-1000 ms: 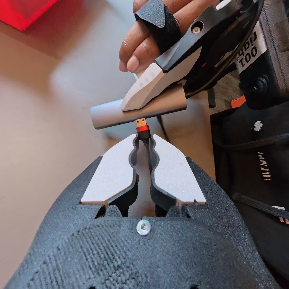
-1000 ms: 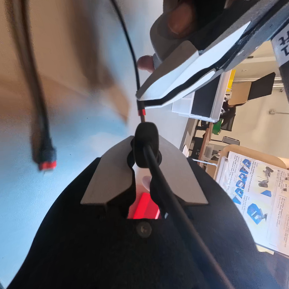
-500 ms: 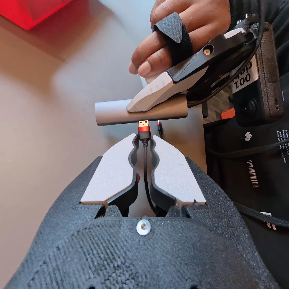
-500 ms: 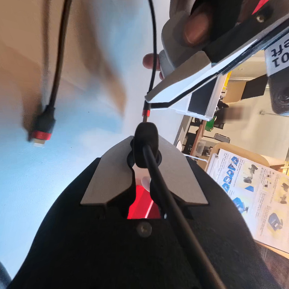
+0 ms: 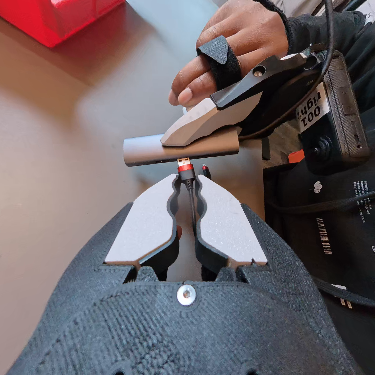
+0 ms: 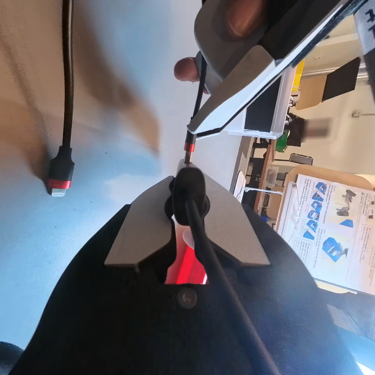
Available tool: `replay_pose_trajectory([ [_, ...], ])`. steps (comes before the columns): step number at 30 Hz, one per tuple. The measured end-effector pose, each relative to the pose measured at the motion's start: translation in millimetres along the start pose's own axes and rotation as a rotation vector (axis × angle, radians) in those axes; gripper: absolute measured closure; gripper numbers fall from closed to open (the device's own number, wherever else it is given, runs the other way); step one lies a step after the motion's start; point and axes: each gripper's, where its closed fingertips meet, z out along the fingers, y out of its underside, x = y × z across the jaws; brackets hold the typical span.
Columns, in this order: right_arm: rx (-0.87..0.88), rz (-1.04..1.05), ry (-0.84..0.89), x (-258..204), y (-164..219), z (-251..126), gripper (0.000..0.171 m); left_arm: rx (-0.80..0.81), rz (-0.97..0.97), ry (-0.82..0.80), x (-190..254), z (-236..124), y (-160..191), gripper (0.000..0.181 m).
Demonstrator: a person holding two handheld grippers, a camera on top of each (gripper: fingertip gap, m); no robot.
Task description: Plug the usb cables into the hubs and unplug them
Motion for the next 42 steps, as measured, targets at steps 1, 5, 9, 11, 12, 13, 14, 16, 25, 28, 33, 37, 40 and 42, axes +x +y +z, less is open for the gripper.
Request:
replay_pose_trajectory([
  [1,0.002,0.005,-0.003,-0.1,-1.1,-1.0,0.155,-0.001,-0.005,0.008,0.0,0.0,0.4,0.167],
  [5,0.016,0.064,-0.008,1.3,-0.7,-3.9,0.154,0.021,-0.044,0.031,0.7,-0.2,-2.8,0.167],
  [9,0.021,0.195,-0.021,4.6,-1.1,-5.5,0.154,0.031,-0.057,0.058,4.2,-0.2,-3.9,0.168],
  [11,0.051,0.185,-0.031,4.4,-3.8,-7.8,0.154,0.026,-0.073,0.084,4.8,0.2,-2.2,0.168],
  [12,0.072,0.157,-0.034,2.7,-6.0,-9.5,0.154,0.024,-0.066,0.096,6.7,0.0,-1.2,0.168],
  [13,0.097,0.159,-0.042,1.2,-7.6,-11.4,0.154,0.033,-0.066,0.108,8.4,-0.9,-2.1,0.167],
  [14,0.132,0.175,-0.053,-0.4,-9.4,-13.3,0.154,0.063,-0.071,0.127,10.8,-3.1,-6.4,0.168],
  [16,0.202,0.2,-0.063,-2.0,-12.9,-16.9,0.154,0.06,-0.05,0.155,17.3,-3.7,-7.4,0.168],
  [25,0.321,0.308,-0.105,-0.9,-15.9,-26.4,0.154,0.074,-0.083,0.229,25.1,-2.9,-8.7,0.167],
  [28,0.35,0.366,-0.122,-0.1,-16.6,-28.2,0.154,0.088,-0.094,0.245,27.0,-4.0,-11.1,0.167],
  [33,0.382,0.411,-0.158,-2.7,-18.1,-28.6,0.154,0.09,-0.126,0.268,27.0,-4.0,-10.7,0.167],
  [37,0.401,0.421,-0.18,-4.4,-21.1,-30.5,0.154,0.092,-0.097,0.27,30.2,-4.6,-11.3,0.168],
  [40,0.41,0.443,-0.197,-4.0,-23.2,-32.4,0.154,0.091,-0.078,0.286,32.6,-5.3,-10.8,0.168],
  [42,0.418,0.473,-0.22,-6.1,-23.5,-32.2,0.154,0.092,-0.101,0.301,32.9,-4.1,-10.0,0.168],
])
